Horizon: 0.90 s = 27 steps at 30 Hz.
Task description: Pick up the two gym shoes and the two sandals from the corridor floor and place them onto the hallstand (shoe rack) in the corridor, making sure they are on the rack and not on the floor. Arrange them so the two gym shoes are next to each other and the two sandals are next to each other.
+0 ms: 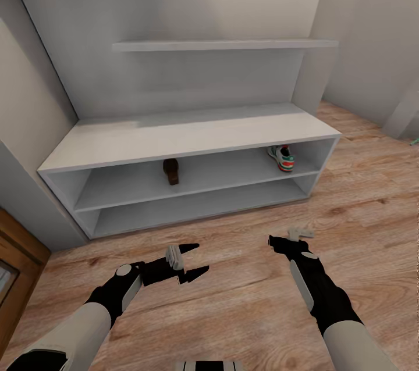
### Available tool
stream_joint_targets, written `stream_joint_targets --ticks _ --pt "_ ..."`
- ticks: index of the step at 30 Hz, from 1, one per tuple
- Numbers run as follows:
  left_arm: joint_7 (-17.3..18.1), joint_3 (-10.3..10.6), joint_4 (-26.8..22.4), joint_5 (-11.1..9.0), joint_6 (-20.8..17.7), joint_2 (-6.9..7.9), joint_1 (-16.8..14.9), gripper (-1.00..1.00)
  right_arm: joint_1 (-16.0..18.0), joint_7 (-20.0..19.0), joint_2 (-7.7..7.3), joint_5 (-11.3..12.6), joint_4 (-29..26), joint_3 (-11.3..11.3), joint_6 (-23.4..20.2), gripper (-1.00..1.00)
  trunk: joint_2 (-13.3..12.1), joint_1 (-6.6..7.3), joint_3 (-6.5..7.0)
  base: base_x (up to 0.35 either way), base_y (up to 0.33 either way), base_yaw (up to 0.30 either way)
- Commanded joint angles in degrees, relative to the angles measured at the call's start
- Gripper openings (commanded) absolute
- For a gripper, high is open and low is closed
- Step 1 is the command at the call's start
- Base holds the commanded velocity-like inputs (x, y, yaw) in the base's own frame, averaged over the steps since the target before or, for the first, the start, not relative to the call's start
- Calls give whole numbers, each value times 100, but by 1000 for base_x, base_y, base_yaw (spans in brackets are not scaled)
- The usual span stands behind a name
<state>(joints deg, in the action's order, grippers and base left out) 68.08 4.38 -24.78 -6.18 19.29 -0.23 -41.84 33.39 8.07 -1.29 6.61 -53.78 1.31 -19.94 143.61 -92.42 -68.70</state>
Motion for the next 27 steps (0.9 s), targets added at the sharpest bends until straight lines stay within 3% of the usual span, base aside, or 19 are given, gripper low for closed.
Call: stream_joint_targets --ticks 1,8,14,27 --pt "-2 45 8 -59 23 5 -6 100 1 37 -3 60 -10 -8 -23 100 2 0 -4 124 -114 -121" --pt "-12 45 8 -64 23 5 -5 100 1 37 -3 60 -10 -8 -25 100 2 0 -4 195 -178 -87" --pt "-14 45 8 -68 23 4 -5 100 1 29 -3 60 -10 -8 -21 100 2 0 -3 202 -190 -255" --pt "-14 45 8 -68 23 5 -3 100 1 28 -3 60 -10 0 -21 100 2 0 28 15 -75 -282"
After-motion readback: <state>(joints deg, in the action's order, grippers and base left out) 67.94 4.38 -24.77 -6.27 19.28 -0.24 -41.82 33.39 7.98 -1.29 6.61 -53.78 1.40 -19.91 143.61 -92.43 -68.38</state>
